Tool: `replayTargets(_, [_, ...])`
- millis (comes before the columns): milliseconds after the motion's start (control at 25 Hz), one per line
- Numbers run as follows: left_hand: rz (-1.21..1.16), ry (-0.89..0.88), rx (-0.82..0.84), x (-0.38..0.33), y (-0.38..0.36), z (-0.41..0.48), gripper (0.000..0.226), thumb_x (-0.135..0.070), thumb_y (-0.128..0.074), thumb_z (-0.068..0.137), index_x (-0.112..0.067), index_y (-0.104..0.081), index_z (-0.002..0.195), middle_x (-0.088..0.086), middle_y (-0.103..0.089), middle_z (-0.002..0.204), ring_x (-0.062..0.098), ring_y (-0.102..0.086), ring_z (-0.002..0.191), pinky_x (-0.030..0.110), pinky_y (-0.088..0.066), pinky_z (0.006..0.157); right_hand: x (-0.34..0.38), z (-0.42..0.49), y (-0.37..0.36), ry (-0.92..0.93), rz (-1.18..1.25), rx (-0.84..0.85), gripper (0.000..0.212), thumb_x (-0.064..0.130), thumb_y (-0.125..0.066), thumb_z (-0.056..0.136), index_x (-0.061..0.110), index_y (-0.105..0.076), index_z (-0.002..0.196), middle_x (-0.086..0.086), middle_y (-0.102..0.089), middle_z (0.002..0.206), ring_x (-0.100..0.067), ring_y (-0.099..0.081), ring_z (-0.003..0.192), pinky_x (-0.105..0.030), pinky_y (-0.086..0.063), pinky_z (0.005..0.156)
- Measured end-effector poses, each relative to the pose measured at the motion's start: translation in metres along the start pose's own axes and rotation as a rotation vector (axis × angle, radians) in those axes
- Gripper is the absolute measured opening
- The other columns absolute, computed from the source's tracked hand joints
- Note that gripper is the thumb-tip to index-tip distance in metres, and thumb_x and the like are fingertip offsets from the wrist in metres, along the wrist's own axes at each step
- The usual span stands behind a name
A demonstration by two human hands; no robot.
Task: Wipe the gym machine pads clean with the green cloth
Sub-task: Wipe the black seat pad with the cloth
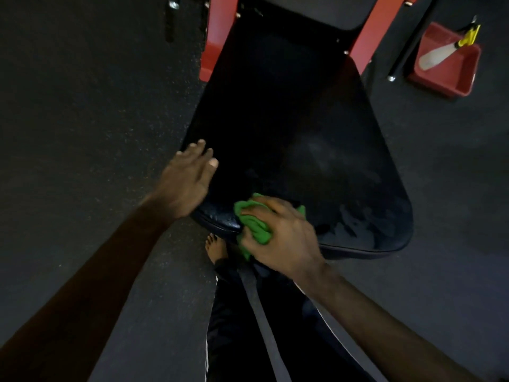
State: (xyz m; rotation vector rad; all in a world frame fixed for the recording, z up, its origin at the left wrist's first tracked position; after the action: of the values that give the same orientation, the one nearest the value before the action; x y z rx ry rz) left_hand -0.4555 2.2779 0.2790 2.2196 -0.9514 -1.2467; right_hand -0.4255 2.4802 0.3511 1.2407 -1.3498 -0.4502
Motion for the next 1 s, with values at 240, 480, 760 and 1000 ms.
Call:
replayTargets(240, [0.382, -0.184, -0.063, -0.034, -0.045, -0.025, 0.070, -0.050, -0.008, 0.099, -0.014, -0.018, 0.159, 0.007, -0.017, 0.165, 0.020, -0.010, 0.154, 0.036, -0.003, 0.124, -0.054, -0.005, 0.021, -0.280, 0.032, -0.097, 0.037, 0.046, -0.059, 0.077, 0.037, -0.073, 0.111, 0.015, -0.063, 0.126, -0.012, -0.061, 0.113, -0.032, -0.053, 0.093])
replayTargets(480, [0.282, -0.236, -0.191, -0.044, -0.044, -0.035, 0.063, -0.042, -0.022, 0.103, -0.006, -0.033, 0.153, 0.013, -0.029, 0.161, 0.025, -0.022, 0.151, 0.038, -0.010, 0.123, -0.036, 0.018, 0.010, -0.098, 0.047, 0.075, 0.034, 0.039, -0.068, 0.079, 0.034, -0.074, 0.112, 0.011, -0.064, 0.125, -0.014, -0.062, 0.110, -0.026, -0.050, 0.092])
replayTargets(760, [0.300, -0.200, -0.318, -0.063, -0.072, -0.081, 0.055, -0.029, -0.029, 0.102, -0.002, -0.042, 0.148, 0.014, -0.036, 0.157, 0.026, -0.025, 0.149, 0.041, -0.013, 0.122, -0.050, 0.064, 0.006, -0.229, 0.102, 0.043, 0.034, 0.041, -0.070, 0.079, 0.029, -0.075, 0.111, 0.007, -0.066, 0.122, -0.021, -0.065, 0.107, -0.033, -0.053, 0.091])
replayTargets(1000, [0.333, -0.140, -0.332, -0.065, -0.074, -0.079, 0.057, -0.032, -0.028, 0.102, -0.004, -0.036, 0.151, 0.013, -0.033, 0.159, 0.025, -0.021, 0.151, 0.038, -0.007, 0.124, -0.088, 0.033, 0.030, -0.240, 0.073, 0.080, 0.035, 0.038, -0.073, 0.078, 0.038, -0.074, 0.113, 0.016, -0.063, 0.126, -0.012, -0.063, 0.110, -0.022, -0.046, 0.089])
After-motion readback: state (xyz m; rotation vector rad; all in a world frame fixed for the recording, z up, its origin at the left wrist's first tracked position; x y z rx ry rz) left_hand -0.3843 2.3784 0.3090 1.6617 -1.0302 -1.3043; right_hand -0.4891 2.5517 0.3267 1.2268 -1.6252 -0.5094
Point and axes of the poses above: each hand's wrist, its own z-axis towards the middle knuckle, its own y-axis out of the back of the hand, x = y × z, the point moved 7 cm from there along z, towards the middle knuckle
